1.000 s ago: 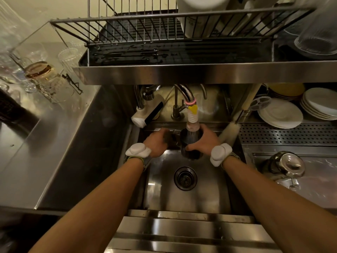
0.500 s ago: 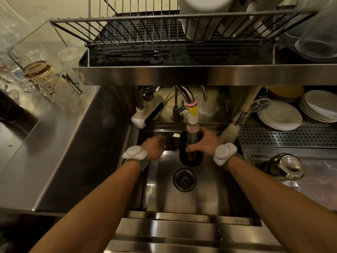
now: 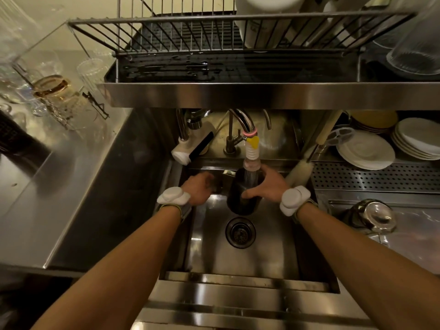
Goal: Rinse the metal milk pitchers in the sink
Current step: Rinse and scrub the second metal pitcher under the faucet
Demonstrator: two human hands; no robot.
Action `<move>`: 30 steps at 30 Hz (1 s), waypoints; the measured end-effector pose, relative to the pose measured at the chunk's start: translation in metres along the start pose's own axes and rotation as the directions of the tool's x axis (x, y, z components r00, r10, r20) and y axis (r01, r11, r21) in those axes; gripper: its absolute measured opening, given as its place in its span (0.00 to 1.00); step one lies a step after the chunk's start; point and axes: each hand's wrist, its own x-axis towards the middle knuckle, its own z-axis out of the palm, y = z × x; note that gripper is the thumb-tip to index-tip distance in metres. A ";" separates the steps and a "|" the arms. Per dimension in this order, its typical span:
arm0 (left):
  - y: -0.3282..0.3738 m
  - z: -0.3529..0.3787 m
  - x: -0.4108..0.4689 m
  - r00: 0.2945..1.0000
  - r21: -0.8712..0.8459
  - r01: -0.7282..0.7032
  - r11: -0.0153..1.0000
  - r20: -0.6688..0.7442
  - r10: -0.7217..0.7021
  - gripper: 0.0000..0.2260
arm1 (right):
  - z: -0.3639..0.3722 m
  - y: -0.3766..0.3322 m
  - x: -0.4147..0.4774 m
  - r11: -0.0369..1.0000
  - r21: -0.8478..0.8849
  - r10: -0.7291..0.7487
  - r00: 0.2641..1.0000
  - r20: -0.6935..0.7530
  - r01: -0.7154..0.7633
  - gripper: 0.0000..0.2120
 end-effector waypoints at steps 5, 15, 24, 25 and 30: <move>0.000 0.000 -0.002 1.000 0.012 -0.007 1.000 -0.017 0.007 0.19 | 0.002 -0.004 0.000 0.999 -0.039 -0.022 0.996 -0.089 0.019 0.40; 0.015 0.004 -0.001 0.999 -0.007 -0.043 0.999 -0.020 0.043 0.21 | -0.002 -0.007 0.000 0.996 -0.063 -0.063 0.997 -0.053 0.060 0.40; 0.024 0.000 -0.002 0.997 -0.072 -0.076 0.994 -0.031 0.074 0.25 | -0.006 -0.009 0.000 0.992 -0.110 -0.063 0.997 -0.036 0.059 0.41; 0.024 -0.001 -0.001 0.997 -0.085 -0.070 0.994 -0.023 0.068 0.26 | -0.009 -0.008 0.000 0.993 -0.105 -0.046 0.999 -0.009 0.044 0.42; 0.024 0.002 0.004 0.998 -0.145 -0.066 0.987 -0.011 0.065 0.28 | -0.009 -0.011 0.002 0.994 -0.108 -0.037 0.995 -0.088 0.028 0.40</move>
